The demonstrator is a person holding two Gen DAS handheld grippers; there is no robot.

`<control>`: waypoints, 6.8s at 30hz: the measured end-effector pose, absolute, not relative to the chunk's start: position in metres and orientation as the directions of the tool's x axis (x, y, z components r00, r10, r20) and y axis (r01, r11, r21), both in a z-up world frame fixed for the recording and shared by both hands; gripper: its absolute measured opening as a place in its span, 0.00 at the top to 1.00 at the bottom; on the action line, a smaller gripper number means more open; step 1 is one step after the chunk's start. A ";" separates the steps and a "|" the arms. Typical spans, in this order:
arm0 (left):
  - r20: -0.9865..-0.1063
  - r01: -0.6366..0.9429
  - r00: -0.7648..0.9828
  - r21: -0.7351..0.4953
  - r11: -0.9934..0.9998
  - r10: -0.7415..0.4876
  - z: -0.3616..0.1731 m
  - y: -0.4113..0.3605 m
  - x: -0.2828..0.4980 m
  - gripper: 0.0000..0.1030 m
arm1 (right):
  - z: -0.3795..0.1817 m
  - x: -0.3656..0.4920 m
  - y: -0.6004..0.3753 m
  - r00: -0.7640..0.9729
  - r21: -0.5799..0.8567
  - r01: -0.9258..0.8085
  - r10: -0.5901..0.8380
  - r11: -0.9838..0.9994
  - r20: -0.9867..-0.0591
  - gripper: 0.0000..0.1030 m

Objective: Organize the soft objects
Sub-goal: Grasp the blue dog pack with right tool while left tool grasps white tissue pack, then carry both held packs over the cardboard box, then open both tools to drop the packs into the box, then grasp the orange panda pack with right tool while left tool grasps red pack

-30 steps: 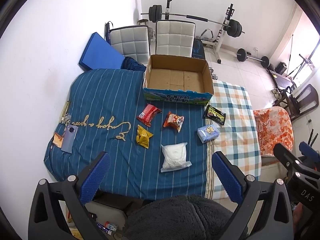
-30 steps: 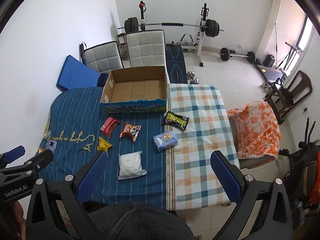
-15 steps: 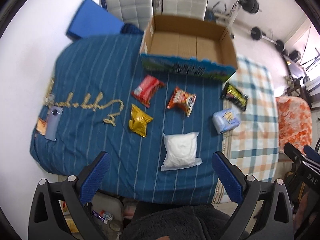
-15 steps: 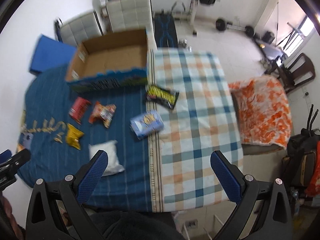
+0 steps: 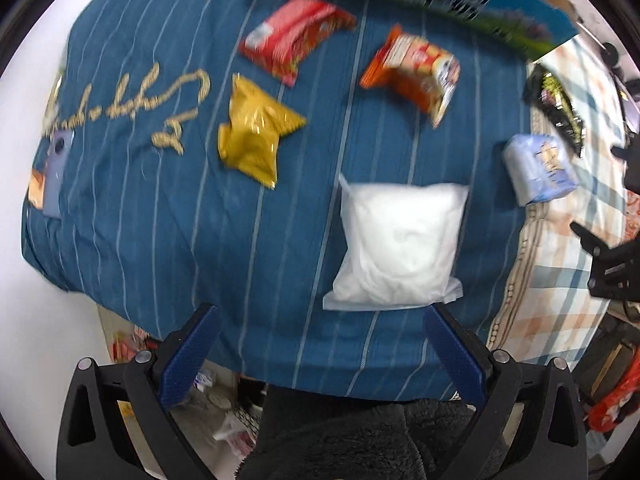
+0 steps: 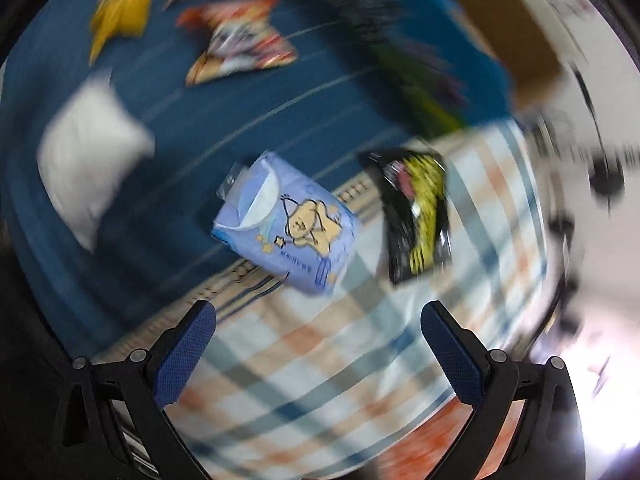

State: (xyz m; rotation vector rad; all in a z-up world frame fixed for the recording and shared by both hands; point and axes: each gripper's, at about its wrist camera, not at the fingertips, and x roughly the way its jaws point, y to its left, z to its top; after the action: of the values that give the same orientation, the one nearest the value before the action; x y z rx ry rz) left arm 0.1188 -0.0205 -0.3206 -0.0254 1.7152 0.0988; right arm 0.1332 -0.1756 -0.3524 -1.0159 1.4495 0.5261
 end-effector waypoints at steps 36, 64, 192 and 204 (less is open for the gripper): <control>-0.961 -0.161 -0.271 -0.018 0.987 -0.061 -0.443 -0.061 0.137 0.13 | -0.449 0.199 -0.303 -0.318 0.319 0.039 0.314 0.947 -0.894 0.15; -0.989 -0.083 -0.146 0.018 0.996 0.006 -0.423 -0.038 0.168 0.26 | -0.486 0.216 -0.365 -0.287 0.071 0.136 0.107 0.988 -0.952 0.37; -0.973 0.120 0.199 -0.096 0.988 -0.119 -0.270 -0.018 0.449 0.02 | -0.305 0.459 -0.253 0.171 0.058 0.070 0.045 0.996 -0.984 0.00; -0.928 0.103 0.356 -0.081 0.991 -0.113 -0.211 -0.001 0.366 0.02 | -0.237 0.384 -0.235 0.305 0.024 0.055 0.006 0.998 -0.952 0.00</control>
State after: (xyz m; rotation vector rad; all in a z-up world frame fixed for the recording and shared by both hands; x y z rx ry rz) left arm 0.3655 -0.0009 -0.2112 -0.0093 1.1988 -0.1390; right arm 0.3838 -0.2354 -0.2369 0.0554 1.2605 -0.0324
